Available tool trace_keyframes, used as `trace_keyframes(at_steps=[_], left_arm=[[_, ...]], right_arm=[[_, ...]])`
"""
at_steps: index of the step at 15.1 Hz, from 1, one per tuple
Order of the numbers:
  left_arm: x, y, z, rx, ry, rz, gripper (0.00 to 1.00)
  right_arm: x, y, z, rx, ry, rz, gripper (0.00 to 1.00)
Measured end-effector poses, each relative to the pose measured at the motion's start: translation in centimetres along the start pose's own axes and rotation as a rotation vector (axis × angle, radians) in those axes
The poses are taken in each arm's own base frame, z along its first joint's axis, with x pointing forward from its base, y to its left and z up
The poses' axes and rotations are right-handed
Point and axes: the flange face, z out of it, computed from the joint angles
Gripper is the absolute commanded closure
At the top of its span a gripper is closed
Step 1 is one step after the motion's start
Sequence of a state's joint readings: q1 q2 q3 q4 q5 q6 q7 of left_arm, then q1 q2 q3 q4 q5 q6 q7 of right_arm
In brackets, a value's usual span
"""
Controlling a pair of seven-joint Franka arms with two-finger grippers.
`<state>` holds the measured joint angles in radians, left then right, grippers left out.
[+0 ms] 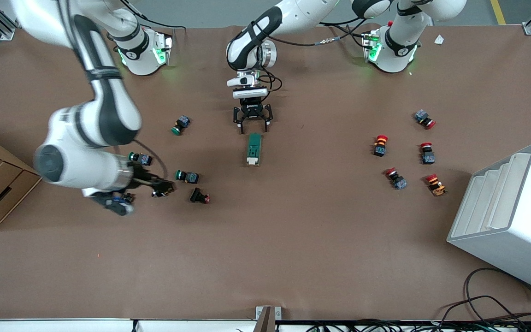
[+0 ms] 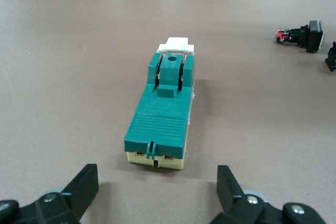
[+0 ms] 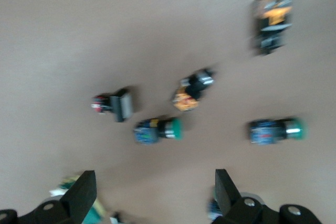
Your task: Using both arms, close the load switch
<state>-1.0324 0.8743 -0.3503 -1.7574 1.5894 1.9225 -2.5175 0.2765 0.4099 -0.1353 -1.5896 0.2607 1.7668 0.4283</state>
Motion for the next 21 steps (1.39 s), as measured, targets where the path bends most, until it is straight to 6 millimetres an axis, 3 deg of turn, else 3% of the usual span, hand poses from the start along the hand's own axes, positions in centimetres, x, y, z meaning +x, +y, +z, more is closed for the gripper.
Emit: trace_keyframes(at_steps=[5,9,12,16,21], left_arm=[[0.0,0.0,0.0,0.0,0.0,0.0,0.01],[0.4,0.3,0.0,0.022,-0.017,-0.009,0.02],[2.2,1.6,-0.2,0.087,-0.075,-0.001,0.02],[8.2,4.8,-1.1,0.134,-0.155,-0.033,0.02],[20.2,6.0,-1.4,0.183,-0.309,-0.045,0.02]], right_arm=[[2.1,6.6,-7.2,-0.046,-0.015,-0.155,0.0],[3.0,11.1,-10.6,-0.108,-0.006,-0.267,0.0],[3.3,13.5,-12.8,-0.114,0.003,-0.283,0.0],[2.9,14.1,-15.3,-0.142,0.033,-0.282,0.0],[2.3,13.9,-17.0,-0.143,0.041,-0.285,0.0]])
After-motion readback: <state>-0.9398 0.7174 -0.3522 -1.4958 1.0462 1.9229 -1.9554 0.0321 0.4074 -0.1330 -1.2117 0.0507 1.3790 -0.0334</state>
